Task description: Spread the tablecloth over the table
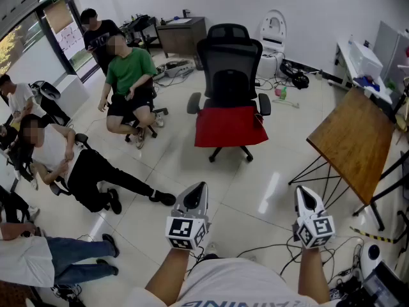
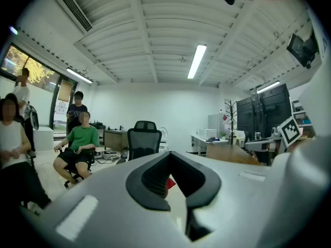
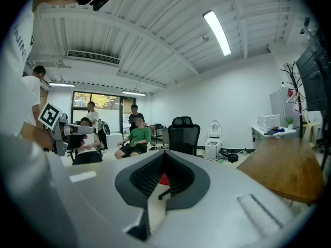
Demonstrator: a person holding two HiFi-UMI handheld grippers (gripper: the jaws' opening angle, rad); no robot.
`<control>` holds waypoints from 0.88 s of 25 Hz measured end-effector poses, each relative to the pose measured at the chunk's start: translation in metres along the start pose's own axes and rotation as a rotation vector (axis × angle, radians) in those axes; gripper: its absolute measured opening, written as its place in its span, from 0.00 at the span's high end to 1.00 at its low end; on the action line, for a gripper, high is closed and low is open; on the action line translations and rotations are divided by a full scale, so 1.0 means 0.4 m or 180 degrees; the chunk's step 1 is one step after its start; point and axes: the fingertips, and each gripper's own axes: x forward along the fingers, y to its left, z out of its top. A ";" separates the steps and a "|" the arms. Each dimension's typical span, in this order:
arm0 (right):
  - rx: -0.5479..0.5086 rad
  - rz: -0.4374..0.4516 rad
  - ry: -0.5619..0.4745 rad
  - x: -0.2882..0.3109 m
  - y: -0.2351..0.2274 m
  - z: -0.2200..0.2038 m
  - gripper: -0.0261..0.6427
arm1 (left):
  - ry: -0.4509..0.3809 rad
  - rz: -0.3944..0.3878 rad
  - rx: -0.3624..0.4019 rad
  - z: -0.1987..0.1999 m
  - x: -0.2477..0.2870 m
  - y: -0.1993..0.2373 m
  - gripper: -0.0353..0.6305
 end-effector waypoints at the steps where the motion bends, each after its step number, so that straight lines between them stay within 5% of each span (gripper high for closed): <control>1: -0.0008 0.0026 0.0013 -0.010 -0.003 -0.007 0.95 | -0.0002 0.0038 -0.0013 -0.004 -0.008 -0.007 0.94; 13: 0.0003 0.0491 0.0365 -0.014 0.044 -0.152 0.95 | 0.0050 0.0214 -0.0052 -0.050 0.005 -0.042 0.94; 22: -0.0024 0.0379 0.0463 0.175 -0.038 -0.138 0.95 | 0.0074 0.0180 -0.0165 -0.069 0.177 0.072 0.94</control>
